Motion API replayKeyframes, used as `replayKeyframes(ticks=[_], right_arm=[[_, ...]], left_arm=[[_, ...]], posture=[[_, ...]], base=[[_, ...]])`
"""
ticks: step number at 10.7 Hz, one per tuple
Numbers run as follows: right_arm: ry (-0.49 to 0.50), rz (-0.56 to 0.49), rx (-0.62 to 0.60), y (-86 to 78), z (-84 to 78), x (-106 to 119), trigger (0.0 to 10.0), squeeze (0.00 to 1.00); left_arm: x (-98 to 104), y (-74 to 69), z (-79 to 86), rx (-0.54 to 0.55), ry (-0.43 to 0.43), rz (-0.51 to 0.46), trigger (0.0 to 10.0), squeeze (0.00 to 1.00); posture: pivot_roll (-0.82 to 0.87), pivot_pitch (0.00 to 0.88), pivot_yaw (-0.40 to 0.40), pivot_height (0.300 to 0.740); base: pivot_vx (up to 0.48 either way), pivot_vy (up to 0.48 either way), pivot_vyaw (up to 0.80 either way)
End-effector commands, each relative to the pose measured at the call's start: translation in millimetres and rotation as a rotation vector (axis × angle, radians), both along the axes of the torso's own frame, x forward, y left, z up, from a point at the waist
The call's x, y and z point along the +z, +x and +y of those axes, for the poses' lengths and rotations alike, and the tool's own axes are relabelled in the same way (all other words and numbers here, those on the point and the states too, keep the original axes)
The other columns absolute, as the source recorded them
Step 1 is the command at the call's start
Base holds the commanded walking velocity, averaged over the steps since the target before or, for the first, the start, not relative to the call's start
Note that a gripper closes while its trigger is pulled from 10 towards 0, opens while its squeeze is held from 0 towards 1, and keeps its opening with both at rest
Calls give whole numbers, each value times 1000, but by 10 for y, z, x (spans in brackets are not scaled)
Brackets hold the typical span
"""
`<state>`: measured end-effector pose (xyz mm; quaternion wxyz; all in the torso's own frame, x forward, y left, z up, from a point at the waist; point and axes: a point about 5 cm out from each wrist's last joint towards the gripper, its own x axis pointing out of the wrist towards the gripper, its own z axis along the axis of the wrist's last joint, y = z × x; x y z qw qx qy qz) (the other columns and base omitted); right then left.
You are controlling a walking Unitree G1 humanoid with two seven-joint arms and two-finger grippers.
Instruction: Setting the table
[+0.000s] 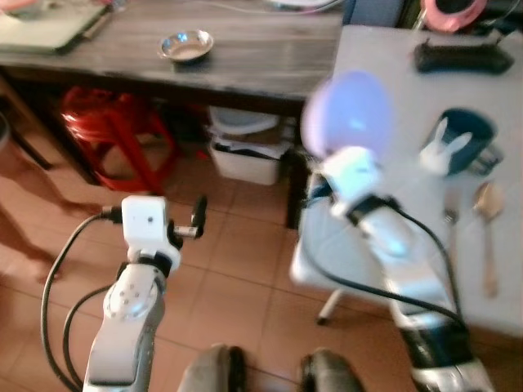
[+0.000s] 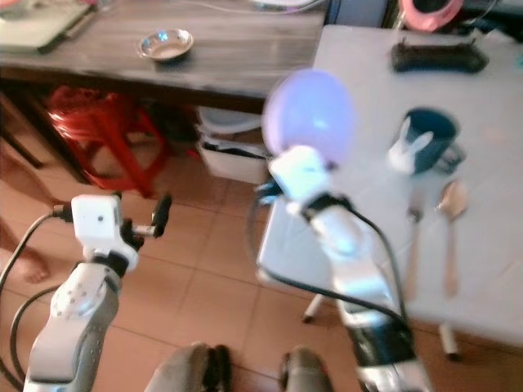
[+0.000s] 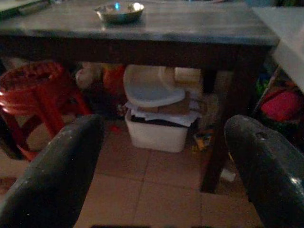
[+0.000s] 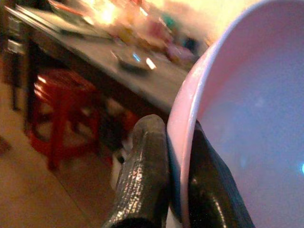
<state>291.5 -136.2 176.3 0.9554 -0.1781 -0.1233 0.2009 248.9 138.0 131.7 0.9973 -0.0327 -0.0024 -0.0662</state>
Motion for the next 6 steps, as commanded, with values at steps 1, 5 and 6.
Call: replayKeyframes(ticks=[1,5,6], right_arm=[[24,-14,-5,-44,-3,47,0,0],[63,-18,-21,-97,38,69,0,0],[63,-17,-18,-100,51,69,0,0]], left_arm=[[3,-10,26,-6,14,-7,10000,0],[11,-6,-43,-55,-2,-17,10000,0],[14,-14,-48,-59,2,-23,10000,0]], posture=[[-1,152,65,740],[-2,151,64,740],[-2,153,63,740]], base=[[0,480,0],[0,458,0],[334,345,0]])
